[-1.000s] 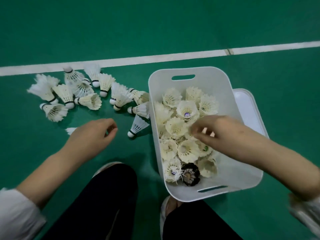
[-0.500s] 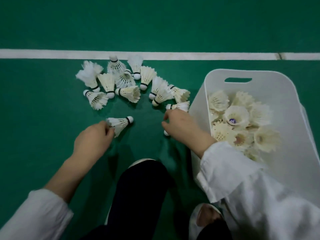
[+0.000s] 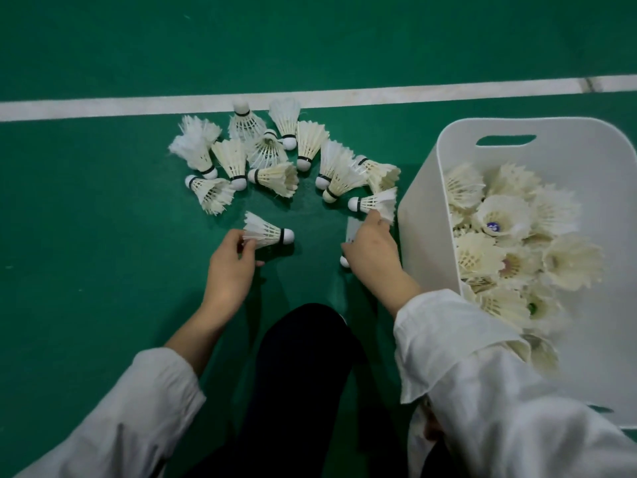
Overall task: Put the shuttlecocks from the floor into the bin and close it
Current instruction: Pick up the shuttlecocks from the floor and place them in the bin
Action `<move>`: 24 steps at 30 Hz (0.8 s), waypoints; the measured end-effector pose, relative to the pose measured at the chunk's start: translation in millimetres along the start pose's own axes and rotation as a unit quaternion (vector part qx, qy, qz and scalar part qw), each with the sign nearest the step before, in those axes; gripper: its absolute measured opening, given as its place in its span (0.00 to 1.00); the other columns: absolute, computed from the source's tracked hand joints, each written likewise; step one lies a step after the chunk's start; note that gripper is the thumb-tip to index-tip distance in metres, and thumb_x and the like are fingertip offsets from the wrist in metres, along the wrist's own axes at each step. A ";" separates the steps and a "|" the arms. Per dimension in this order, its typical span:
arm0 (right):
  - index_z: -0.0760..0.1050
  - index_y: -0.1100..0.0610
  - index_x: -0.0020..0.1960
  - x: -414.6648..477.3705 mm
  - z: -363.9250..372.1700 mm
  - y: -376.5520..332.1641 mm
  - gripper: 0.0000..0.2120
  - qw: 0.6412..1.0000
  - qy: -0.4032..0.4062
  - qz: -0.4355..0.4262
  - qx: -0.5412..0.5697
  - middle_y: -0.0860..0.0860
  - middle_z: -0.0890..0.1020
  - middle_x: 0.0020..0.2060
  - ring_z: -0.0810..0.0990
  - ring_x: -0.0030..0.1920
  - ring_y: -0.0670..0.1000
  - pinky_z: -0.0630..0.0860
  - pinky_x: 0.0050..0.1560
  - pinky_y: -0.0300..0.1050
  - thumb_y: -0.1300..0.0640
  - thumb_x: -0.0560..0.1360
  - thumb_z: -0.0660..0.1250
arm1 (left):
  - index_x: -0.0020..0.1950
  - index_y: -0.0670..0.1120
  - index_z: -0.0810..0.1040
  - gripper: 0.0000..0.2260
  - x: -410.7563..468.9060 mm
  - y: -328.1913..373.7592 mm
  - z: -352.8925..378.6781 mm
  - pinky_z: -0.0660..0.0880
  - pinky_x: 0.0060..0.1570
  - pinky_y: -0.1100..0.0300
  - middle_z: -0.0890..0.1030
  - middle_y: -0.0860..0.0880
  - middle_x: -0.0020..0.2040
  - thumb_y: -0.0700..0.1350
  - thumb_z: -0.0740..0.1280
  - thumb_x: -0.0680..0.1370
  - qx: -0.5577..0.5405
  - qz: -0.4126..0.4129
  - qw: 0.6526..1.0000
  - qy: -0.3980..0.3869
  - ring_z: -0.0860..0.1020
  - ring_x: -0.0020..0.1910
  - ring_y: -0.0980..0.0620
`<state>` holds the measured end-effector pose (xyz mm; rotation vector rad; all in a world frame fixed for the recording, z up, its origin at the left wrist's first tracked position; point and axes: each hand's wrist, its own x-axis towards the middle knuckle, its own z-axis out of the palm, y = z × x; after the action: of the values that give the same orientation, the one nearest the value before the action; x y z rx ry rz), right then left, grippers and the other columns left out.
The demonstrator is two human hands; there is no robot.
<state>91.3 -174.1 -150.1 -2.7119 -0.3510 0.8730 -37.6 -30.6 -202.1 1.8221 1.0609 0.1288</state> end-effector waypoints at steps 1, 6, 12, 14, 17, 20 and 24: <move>0.64 0.65 0.65 -1.2 2.1 -0.4 0.19 1.000 -0.002 -0.013 -0.009 0.62 0.70 0.64 0.71 0.63 0.60 0.68 0.58 0.46 0.62 0.76 0.62 | 0.52 0.42 0.73 0.05 -0.9 -0.7 -1.2 0.77 0.41 0.57 0.80 0.45 0.50 0.41 0.60 0.80 -0.006 0.004 1.000 0.000 0.79 0.32 0.61; 0.77 0.64 0.47 -4.8 5.6 -3.2 0.08 0.996 0.027 -0.084 0.004 0.61 0.80 0.48 0.77 0.50 0.61 0.72 0.48 0.48 0.61 0.75 0.62 | 0.55 0.43 0.73 0.07 -0.9 8.8 -16.5 0.65 0.40 0.61 0.78 0.47 0.45 0.41 0.58 0.79 0.073 0.043 0.996 -0.008 0.75 0.40 0.50; 0.77 0.63 0.43 -2.2 -6.7 -6.3 0.07 0.989 0.064 -0.131 0.035 0.59 0.80 0.44 0.77 0.46 0.59 0.72 0.46 0.48 0.60 0.75 0.62 | 0.56 0.46 0.74 0.10 24.6 33.3 -18.1 0.62 0.30 0.57 0.73 0.49 0.30 0.44 0.54 0.81 0.200 0.193 0.958 -0.066 0.70 0.28 0.51; 0.74 0.61 0.40 -1.6 -11.1 -6.3 0.07 0.987 0.069 -0.143 0.033 0.59 0.80 0.43 0.76 0.45 0.59 0.71 0.44 0.47 0.60 0.75 0.62 | 0.67 0.52 0.67 0.14 37.7 47.2 -12.7 0.62 0.27 0.58 0.69 0.50 0.27 0.46 0.53 0.82 0.341 0.236 0.905 -0.093 0.69 0.25 0.49; 0.74 0.60 0.39 -1.2 -16.7 -6.4 0.07 0.986 0.074 -0.147 0.029 0.57 0.78 0.40 0.75 0.43 0.58 0.68 0.41 0.46 0.60 0.75 0.62 | 0.75 0.60 0.48 0.32 49.3 74.4 -3.4 0.62 0.25 0.59 0.68 0.49 0.29 0.34 0.55 0.77 0.522 0.256 0.806 -0.115 0.67 0.26 0.49; 0.71 0.58 0.37 -1.8 -21.0 -5.7 0.08 0.986 0.073 -0.148 0.027 0.55 0.75 0.37 0.71 0.39 0.55 0.64 0.38 0.43 0.61 0.75 0.61 | 0.76 0.58 0.47 0.37 62.5 86.5 4.0 0.65 0.28 0.59 0.72 0.49 0.36 0.30 0.57 0.74 0.589 0.245 0.760 -0.123 0.68 0.29 0.50; 0.70 0.58 0.37 -2.5 -24.0 -4.9 0.08 0.985 0.074 -0.149 0.038 0.54 0.75 0.38 0.71 0.39 0.55 0.64 0.38 0.43 0.60 0.75 0.61 | 0.73 0.49 0.58 0.30 73.9 84.4 8.4 0.67 0.29 0.58 0.75 0.48 0.39 0.34 0.64 0.75 0.607 0.266 0.744 -0.084 0.73 0.33 0.48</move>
<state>103.0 -174.6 -128.4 -2.5444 -0.6566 0.5869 62.9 4.7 -166.0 3.2113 0.3824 -0.5192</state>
